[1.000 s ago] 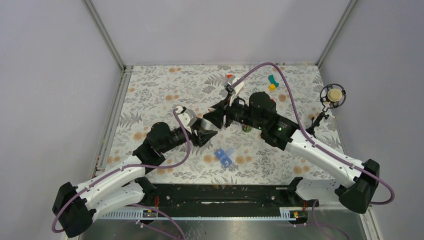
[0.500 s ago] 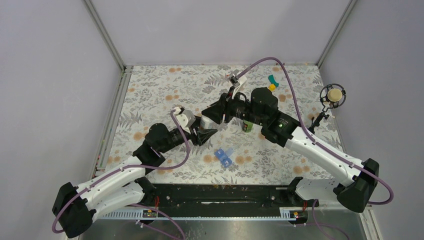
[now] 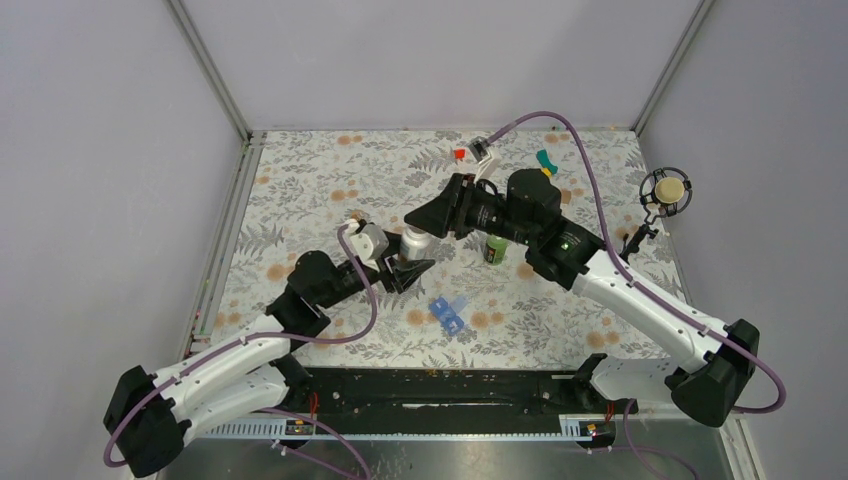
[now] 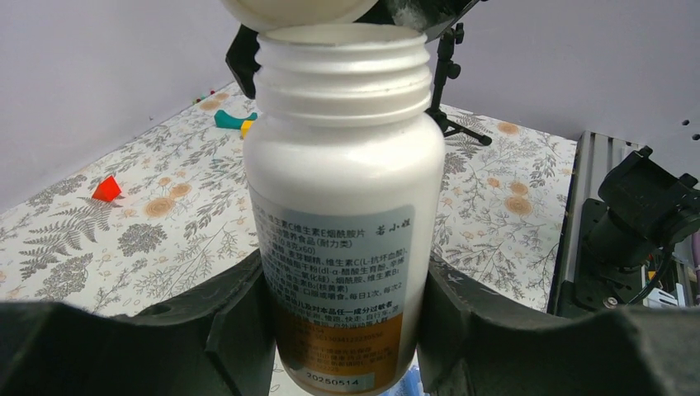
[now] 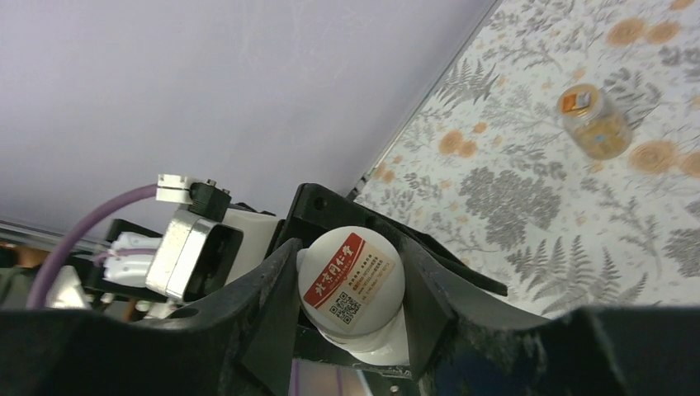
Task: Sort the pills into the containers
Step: Open the lid of the pill bottle.
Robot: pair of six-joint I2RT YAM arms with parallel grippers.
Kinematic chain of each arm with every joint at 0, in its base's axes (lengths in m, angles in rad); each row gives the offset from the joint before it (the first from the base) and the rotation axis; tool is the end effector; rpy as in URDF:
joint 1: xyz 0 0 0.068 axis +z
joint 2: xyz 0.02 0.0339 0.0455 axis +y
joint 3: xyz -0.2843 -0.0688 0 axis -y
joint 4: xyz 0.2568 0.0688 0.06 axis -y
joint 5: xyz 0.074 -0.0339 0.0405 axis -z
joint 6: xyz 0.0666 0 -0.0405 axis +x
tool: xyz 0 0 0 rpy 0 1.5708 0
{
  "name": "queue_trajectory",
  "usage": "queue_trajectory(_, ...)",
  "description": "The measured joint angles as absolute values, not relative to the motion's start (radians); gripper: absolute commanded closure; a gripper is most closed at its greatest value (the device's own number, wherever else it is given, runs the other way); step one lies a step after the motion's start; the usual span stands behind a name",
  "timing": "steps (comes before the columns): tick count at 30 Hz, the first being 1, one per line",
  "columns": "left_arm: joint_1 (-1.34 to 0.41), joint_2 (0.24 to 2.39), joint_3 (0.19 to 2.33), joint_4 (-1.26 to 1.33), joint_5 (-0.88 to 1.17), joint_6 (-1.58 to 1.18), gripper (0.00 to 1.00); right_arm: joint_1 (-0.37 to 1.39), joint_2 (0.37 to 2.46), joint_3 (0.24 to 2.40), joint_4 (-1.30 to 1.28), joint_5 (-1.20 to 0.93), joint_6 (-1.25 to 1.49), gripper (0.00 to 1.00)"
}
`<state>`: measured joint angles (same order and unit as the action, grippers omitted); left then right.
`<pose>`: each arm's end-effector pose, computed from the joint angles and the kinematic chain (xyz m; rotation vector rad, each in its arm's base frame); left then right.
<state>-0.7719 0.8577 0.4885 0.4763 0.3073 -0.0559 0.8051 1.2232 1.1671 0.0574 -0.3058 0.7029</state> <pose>0.1521 -0.1762 0.3065 0.7735 1.3240 -0.8909 0.2076 0.2449 0.4265 -0.3565 1.7218 1.3863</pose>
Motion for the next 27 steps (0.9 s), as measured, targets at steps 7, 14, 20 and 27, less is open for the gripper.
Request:
queue_trajectory(7, -0.774, 0.823, 0.462, 0.480, 0.308, -0.056, 1.00, 0.771, 1.224, 1.145, 0.071, -0.351, 0.853, 0.56)
queue_trajectory(14, -0.772, 0.786, 0.449, 0.448, 0.297, -0.056, 1.00, 0.771, 1.218, 1.121, 0.029, -0.265, 0.834, 0.48)
queue_trajectory(20, -0.773, 0.778, 0.447, 0.436, 0.303, -0.054, 1.00, 0.751, 1.182, 1.107, 0.011, -0.150, 0.795, 0.46)
queue_trajectory(27, -0.773, 0.767, 0.447, 0.442, 0.303, -0.053, 1.00, 0.732, 1.131, 1.089, 0.012, -0.065, 0.778, 0.56)
